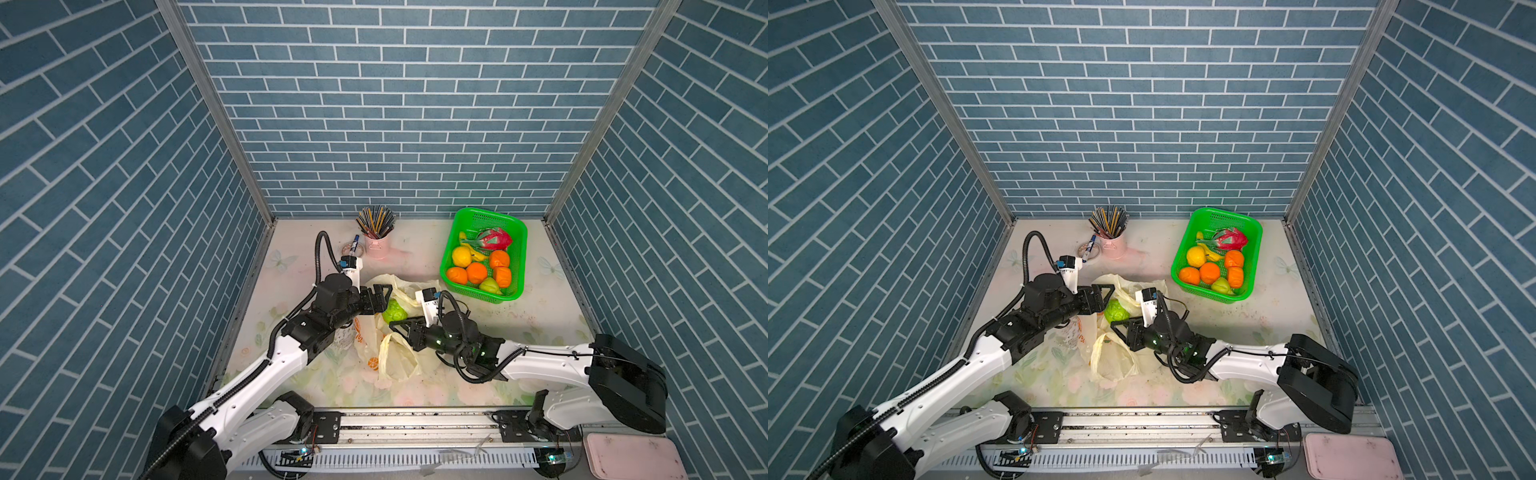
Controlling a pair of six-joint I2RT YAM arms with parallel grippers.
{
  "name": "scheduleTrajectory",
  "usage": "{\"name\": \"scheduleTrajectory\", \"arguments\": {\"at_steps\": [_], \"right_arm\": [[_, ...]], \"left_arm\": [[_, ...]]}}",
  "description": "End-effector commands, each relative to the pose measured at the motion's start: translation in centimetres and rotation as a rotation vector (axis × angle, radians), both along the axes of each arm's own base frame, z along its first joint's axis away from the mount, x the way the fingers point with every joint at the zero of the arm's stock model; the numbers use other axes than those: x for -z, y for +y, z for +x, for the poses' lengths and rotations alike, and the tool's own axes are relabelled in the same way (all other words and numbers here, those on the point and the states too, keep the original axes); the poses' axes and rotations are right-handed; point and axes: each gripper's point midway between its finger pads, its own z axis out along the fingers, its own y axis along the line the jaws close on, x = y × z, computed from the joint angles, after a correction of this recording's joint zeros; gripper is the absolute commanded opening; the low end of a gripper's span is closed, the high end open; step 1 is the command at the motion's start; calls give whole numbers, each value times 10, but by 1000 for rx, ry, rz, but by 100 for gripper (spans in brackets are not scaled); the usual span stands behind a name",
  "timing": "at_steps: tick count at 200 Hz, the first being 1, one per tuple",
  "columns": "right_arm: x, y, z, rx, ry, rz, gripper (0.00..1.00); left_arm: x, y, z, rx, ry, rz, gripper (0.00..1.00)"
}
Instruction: Untie the knot of the plastic bag and take out the fruit
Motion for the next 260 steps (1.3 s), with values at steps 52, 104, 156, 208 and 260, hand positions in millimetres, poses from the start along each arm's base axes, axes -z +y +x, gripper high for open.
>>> {"name": "scheduleTrajectory", "arguments": {"at_steps": [52, 104, 156, 208, 260], "right_arm": [[-19, 0, -23, -136, -122, 9, 25], [-41, -6, -21, -109, -162, 90, 26], [-57, -21, 1, 18, -134, 155, 26], [-34, -27, 9, 23, -162, 8, 26], [-29, -24, 15, 3, -238, -108, 26]], "left_arm": [[33, 5, 22, -15, 62, 55, 71], [74, 18, 27, -60, 127, 100, 67], [70, 19, 21, -50, 111, 77, 67], [-36, 28, 10, -43, -125, -13, 81], [-58, -10, -23, 195, 35, -103, 81]]}}
